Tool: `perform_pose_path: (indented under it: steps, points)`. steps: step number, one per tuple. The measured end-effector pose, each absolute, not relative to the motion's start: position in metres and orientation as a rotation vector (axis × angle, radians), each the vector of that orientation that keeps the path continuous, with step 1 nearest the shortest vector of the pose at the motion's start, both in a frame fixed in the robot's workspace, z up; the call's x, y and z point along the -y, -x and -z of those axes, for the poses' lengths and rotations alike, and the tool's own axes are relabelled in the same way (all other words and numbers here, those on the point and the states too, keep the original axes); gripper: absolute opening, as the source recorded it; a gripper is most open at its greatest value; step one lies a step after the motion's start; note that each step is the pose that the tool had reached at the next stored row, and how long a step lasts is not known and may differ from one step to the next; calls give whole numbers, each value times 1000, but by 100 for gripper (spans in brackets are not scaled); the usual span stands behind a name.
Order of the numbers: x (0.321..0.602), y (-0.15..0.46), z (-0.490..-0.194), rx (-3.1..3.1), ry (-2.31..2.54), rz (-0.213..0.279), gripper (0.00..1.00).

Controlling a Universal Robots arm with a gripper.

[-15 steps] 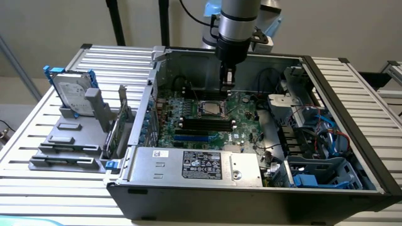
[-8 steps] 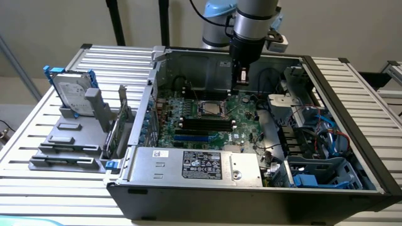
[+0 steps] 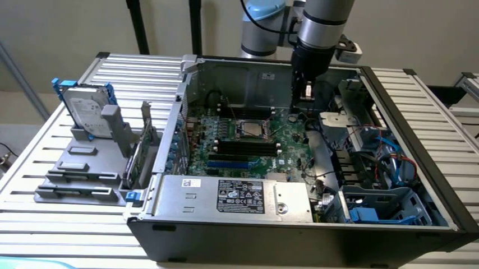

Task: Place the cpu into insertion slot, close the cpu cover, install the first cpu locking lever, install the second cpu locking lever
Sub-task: 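Close the cpu cover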

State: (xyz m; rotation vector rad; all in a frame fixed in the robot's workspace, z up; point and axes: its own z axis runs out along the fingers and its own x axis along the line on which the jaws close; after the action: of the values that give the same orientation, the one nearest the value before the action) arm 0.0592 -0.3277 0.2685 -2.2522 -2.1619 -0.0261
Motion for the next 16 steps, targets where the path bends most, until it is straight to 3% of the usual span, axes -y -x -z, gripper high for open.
perform_pose_path:
  steps: [8,16]
  points:
    - [328,-61,-256,2159,2250,20,11]
    - [328,-63,-255,2091,2183,-131,11]
